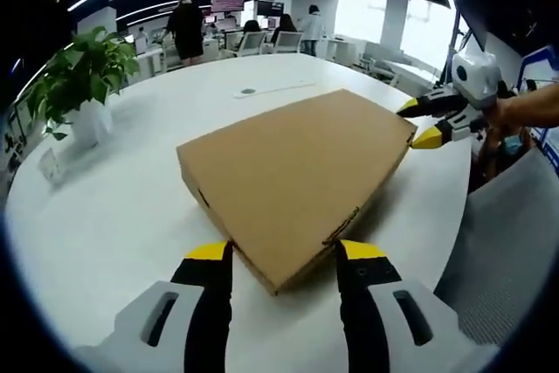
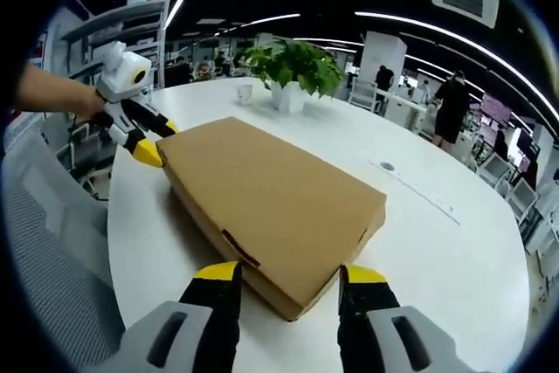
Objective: Operate the shoe box by opening the lid, removing the specified soft item, and placing it in the target area until the item is outside and the box remains undamaged.
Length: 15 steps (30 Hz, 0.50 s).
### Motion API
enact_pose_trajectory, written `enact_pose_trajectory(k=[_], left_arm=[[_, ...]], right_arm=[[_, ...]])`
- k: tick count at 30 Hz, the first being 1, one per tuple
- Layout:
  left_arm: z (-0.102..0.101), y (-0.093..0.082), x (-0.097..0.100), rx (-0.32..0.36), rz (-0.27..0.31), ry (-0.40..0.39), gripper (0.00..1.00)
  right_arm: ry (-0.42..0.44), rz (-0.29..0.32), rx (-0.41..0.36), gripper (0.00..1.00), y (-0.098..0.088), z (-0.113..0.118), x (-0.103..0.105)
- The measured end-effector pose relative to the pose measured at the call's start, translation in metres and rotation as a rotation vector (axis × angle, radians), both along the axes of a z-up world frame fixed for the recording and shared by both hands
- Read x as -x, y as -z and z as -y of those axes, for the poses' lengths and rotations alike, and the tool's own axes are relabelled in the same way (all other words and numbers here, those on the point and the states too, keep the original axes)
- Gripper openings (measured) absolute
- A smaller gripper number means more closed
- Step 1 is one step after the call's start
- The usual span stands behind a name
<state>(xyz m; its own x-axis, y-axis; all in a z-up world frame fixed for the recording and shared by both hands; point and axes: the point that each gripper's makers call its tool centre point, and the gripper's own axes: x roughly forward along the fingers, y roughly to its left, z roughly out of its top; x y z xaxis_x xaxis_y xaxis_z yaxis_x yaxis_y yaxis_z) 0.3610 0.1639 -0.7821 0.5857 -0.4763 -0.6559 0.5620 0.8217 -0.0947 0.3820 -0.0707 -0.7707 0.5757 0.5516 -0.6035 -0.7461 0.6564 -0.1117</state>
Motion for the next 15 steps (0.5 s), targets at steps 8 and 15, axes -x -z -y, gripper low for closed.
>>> enact_pose_trajectory(k=[8,15], left_arm=[[-0.012,0.000,0.002,-0.005,-0.009,0.028,0.48],[-0.022,-0.001,0.005,-0.011,-0.017,0.046,0.48]], right_arm=[[-0.008,0.001,-0.015,0.40,-0.001,-0.010,0.010],[-0.015,-0.001,-0.030,0.41,-0.001,-0.020,0.019]])
